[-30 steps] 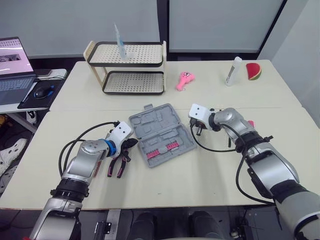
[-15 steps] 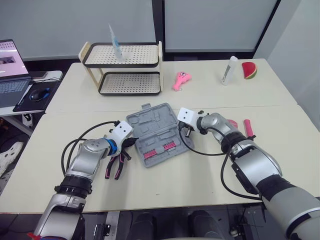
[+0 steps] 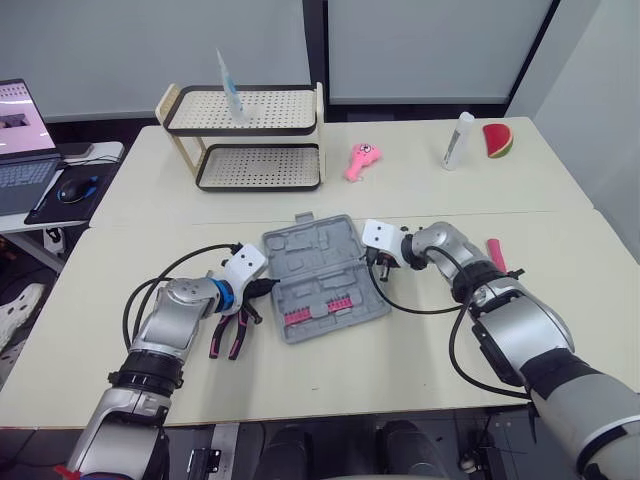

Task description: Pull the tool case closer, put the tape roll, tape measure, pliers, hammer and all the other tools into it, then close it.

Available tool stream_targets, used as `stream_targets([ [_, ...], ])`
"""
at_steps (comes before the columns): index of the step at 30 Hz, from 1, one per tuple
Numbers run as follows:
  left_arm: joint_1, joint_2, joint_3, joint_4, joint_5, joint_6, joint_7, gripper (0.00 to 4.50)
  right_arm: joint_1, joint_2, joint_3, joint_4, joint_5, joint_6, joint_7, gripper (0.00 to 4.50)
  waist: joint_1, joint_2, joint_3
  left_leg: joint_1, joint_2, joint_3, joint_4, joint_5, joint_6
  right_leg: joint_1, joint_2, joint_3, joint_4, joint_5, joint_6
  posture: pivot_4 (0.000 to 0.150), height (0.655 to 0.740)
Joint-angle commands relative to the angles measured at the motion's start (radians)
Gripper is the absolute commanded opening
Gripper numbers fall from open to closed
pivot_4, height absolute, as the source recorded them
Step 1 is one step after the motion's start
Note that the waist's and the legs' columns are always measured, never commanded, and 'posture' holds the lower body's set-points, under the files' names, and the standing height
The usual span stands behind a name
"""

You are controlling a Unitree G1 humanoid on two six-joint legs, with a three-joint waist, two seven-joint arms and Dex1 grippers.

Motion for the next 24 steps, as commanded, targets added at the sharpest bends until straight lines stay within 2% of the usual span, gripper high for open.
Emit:
stream_targets([
  [1,-0.007,-0.008,-0.016,-0.037,-0.016,-0.032,-0.042,0.00,0.016,0.019,-0.010,-0.034,0.011,-0.009,0.056,0.02,0.000,0.000,0.000,0.000,0.000,0.000,0.000,0.000,0.000,0.000,0.000,0.000,0.000,0.000,0.000,0.150,0.7290],
  [8,0.003,-0.001,-0.025,-0.044,-0.011,-0.053,-0.084,0.00,0.040,-0.002,-0.025,-0.080,0.019,0.011,0.132,0.02,0.000,0.000,0.000,0.000,0.000,0.000,0.000,0.000,0.000,0.000,0.000,0.000,0.000,0.000,0.000,0.150,0.7290],
  [14,0.021,0.004,-0.036,-0.083,-0.029,-0.055,-0.144,0.00,0.095,-0.052,-0.040,-0.188,0.057,0.063,0.242,0.02,0.001,0.000,0.000,0.000,0.000,0.000,0.000,0.000,0.000,0.000,0.000,0.000,0.000,0.000,0.000,0.150,0.7290],
  [17,0.033,0.007,-0.050,-0.110,-0.032,-0.060,-0.179,0.00,0.147,-0.084,-0.040,-0.281,0.072,0.101,0.286,0.02,0.002,0.000,0.000,0.000,0.000,0.000,0.000,0.000,0.000,0.001,0.000,0.000,0.000,0.000,0.000,0.150,0.7290],
  [24,0.051,0.001,-0.073,-0.177,-0.039,-0.049,-0.226,0.00,0.331,-0.185,-0.065,-0.680,0.126,0.323,0.345,0.02,0.010,0.000,0.000,-0.001,0.000,-0.001,0.001,0.000,0.000,0.001,0.000,0.000,-0.001,0.000,0.000,0.150,0.7290],
])
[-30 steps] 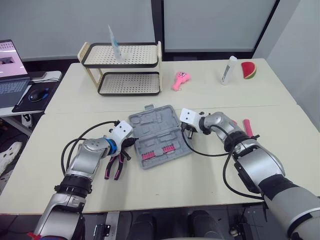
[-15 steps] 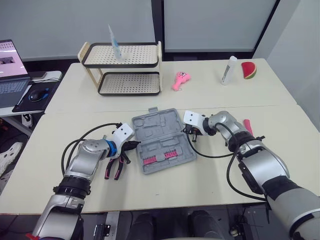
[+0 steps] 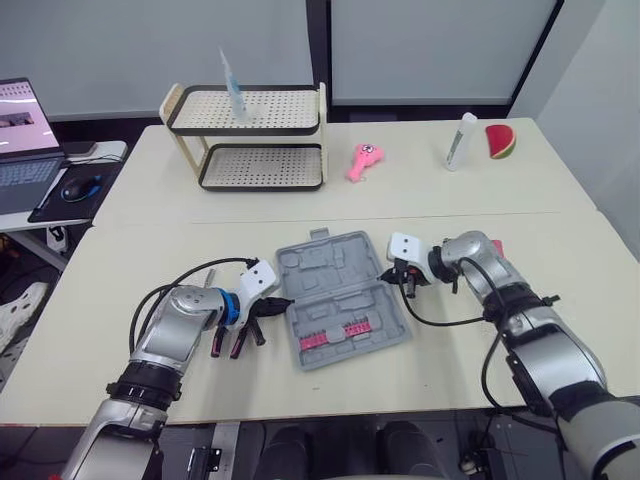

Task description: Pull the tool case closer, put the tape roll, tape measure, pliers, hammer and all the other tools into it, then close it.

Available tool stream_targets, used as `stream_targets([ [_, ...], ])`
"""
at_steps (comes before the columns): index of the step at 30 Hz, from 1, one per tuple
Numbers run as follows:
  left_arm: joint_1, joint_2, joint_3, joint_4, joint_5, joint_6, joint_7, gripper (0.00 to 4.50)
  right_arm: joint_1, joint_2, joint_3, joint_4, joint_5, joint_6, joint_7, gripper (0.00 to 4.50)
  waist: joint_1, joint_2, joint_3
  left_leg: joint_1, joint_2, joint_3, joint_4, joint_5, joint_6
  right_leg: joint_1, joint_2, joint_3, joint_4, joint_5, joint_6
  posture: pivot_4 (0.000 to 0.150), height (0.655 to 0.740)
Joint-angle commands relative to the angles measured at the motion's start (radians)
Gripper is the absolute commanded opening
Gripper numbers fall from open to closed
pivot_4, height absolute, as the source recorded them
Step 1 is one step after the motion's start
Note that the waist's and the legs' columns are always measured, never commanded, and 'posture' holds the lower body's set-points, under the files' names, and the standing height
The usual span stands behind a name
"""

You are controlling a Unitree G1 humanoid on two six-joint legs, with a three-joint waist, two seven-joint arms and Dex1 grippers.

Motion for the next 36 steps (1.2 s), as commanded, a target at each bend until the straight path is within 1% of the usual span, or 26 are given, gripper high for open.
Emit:
stream_targets([
  [1,-0.006,-0.015,-0.016,-0.078,-0.027,-0.026,-0.020,0.00,0.067,-0.016,-0.008,-0.210,0.053,0.111,0.043,0.02,0.001,0.000,0.000,0.000,0.000,0.000,0.000,0.000,0.000,0.000,0.000,0.000,0.000,0.000,0.000,0.150,0.7290],
  [5,-0.001,-0.022,-0.042,-0.093,-0.019,-0.024,-0.033,0.00,0.214,-0.096,-0.029,-0.471,0.091,0.260,0.057,0.02,0.008,0.000,0.000,0.000,0.000,0.000,0.000,0.000,0.000,0.000,0.000,0.000,0.000,0.000,0.000,0.150,0.7290],
  [9,0.010,-0.017,-0.067,-0.112,-0.017,-0.014,-0.048,0.00,0.317,-0.148,-0.043,-0.658,0.129,0.381,0.049,0.02,0.020,0.000,0.000,-0.001,0.000,0.002,0.000,0.000,0.000,-0.001,0.000,0.002,-0.001,0.000,0.000,0.150,0.7290],
  [14,0.032,-0.011,-0.099,-0.131,-0.009,-0.018,-0.064,0.00,0.418,-0.198,-0.055,-0.829,0.174,0.498,0.029,0.02,0.025,0.000,0.000,-0.001,0.000,0.002,0.000,0.000,0.001,0.000,0.000,0.002,-0.001,0.000,0.000,0.150,0.7290],
  [18,0.050,-0.013,-0.120,-0.179,-0.019,0.000,-0.074,0.00,0.503,-0.246,-0.074,-0.964,0.215,0.589,0.017,0.02,0.032,0.000,0.000,-0.001,0.000,0.002,0.000,0.000,0.001,0.000,0.000,0.002,-0.001,0.000,0.000,0.150,0.7290],
  [26,0.061,-0.012,-0.153,-0.230,-0.023,0.025,-0.097,0.00,0.594,-0.316,-0.102,-1.091,0.285,0.690,-0.024,0.02,0.044,-0.001,0.000,-0.001,-0.001,0.002,0.001,-0.001,0.001,0.001,0.000,0.002,-0.001,0.000,0.000,0.150,0.7290],
  [36,0.077,-0.008,-0.180,-0.253,-0.019,0.034,-0.112,0.00,0.631,-0.365,-0.092,-1.125,0.337,0.711,-0.072,0.02,0.045,-0.001,0.000,0.000,-0.001,0.001,0.001,-0.002,0.004,0.002,0.000,0.002,-0.002,0.000,0.000,0.150,0.7290],
])
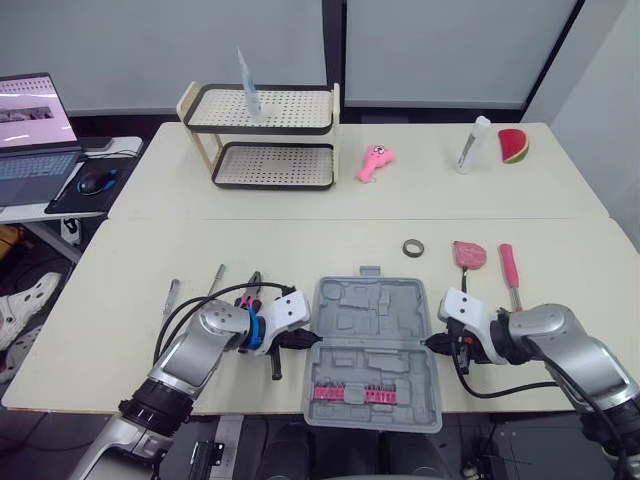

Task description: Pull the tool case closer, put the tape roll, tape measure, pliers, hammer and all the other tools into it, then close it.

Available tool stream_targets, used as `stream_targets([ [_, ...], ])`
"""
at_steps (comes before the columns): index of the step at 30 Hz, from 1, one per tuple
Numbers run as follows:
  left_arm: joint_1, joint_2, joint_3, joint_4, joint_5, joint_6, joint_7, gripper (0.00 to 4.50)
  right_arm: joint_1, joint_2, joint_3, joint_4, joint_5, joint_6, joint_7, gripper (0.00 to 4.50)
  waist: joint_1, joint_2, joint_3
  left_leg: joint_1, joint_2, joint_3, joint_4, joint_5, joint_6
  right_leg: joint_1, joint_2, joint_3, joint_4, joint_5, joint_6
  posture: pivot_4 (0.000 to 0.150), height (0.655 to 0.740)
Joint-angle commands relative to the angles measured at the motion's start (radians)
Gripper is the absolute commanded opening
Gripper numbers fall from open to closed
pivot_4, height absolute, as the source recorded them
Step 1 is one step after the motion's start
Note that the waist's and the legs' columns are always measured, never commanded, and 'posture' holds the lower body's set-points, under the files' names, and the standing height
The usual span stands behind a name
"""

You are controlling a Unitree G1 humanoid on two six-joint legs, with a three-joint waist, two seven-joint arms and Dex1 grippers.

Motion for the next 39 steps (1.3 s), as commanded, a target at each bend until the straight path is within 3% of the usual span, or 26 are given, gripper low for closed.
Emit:
stream_targets([
  [1,-0.001,-0.009,-0.031,-0.059,-0.018,-0.014,-0.023,0.00,-0.006,-0.001,0.000,-0.055,0.046,-0.010,-0.009,0.02,0.000,0.000,0.000,0.000,0.000,0.000,0.000,0.000,0.000,0.000,0.000,0.000,0.000,0.000,0.000,0.150,0.7290],
  [39,0.032,0.023,-0.039,-0.095,-0.019,0.022,-0.029,0.00,0.013,-0.058,0.056,-0.034,0.089,-0.034,-0.042,0.02,0.000,0.000,0.000,0.000,0.000,0.000,0.000,-0.001,0.001,0.001,0.000,0.000,0.000,0.000,0.000,0.150,0.7290],
])
